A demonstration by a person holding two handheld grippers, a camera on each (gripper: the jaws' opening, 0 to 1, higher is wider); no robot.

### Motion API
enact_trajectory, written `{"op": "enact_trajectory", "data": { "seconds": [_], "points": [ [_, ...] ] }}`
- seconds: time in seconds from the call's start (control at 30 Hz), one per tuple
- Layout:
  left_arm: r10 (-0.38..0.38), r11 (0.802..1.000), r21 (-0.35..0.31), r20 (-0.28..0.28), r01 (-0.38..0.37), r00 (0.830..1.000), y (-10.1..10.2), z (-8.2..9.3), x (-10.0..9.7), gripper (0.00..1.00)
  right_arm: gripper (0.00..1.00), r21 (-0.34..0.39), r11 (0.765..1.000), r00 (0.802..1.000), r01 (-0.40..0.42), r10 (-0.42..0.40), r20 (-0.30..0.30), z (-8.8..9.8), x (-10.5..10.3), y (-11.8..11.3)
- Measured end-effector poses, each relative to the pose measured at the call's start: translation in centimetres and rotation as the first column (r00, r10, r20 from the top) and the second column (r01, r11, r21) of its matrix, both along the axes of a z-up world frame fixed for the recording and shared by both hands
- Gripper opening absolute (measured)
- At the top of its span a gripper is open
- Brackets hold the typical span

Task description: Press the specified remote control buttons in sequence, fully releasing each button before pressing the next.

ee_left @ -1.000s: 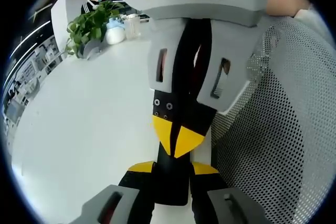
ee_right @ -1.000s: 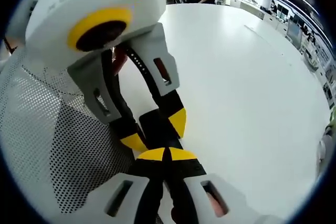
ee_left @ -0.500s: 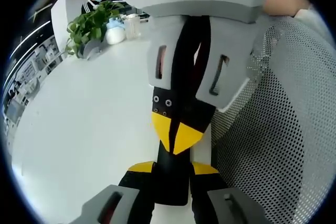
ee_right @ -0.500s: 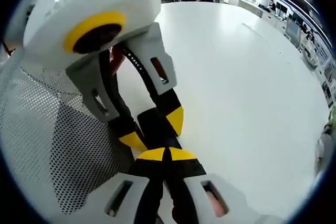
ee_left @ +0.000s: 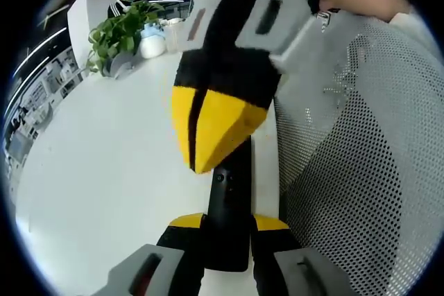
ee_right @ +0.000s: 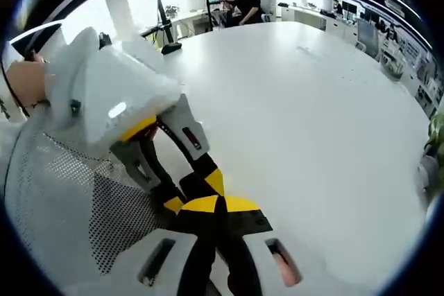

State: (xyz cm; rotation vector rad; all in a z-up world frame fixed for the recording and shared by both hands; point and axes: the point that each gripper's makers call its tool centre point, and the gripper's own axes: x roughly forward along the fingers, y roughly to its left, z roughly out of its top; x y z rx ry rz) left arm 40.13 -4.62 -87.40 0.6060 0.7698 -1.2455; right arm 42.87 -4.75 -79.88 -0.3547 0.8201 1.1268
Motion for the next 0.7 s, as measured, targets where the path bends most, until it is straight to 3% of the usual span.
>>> {"op": "enact_trajectory", "data": {
  "seconds": [0.2, 0.33, 0.5, 0.57, 0.67, 0.7],
  "points": [
    [0.002, 1.000, 0.000, -0.001, -0.002, 1.000, 0.0, 0.0, 0.0, 0.25, 0.00, 0.166, 0.981, 0.988, 0.102, -0.119, 0.095, 5.7, 1.1, -1.2],
    [0.002, 1.000, 0.001, -0.001, -0.002, 1.000, 0.0, 0.0, 0.0, 0.25, 0.00, 0.286, 0.941, 0.976, 0.181, -0.207, 0.065, 8.6, 1.1, -2.2],
    [0.001, 1.000, 0.010, 0.002, -0.001, 1.000, 0.0, 0.0, 0.0, 0.25, 0.00, 0.402, 0.894, 0.960, 0.197, -0.260, 0.107, 12.4, 0.8, -3.5],
    [0.001, 1.000, 0.010, 0.001, -0.001, 1.000, 0.0, 0.0, 0.0, 0.25, 0.00, 0.425, 0.877, 0.943, 0.223, -0.305, 0.135, 13.5, 0.9, -4.1],
    [0.001, 1.000, 0.010, 0.001, -0.001, 1.000, 0.0, 0.0, 0.0, 0.25, 0.00, 0.414, 0.873, 0.904, 0.258, -0.370, 0.215, 14.4, 0.9, -5.4],
    [0.002, 1.000, 0.010, 0.000, -0.002, 1.000, 0.0, 0.0, 0.0, 0.25, 0.00, 0.415, 0.866, 0.894, 0.280, -0.393, 0.217, 14.5, 0.9, -5.8]
  ]
}}
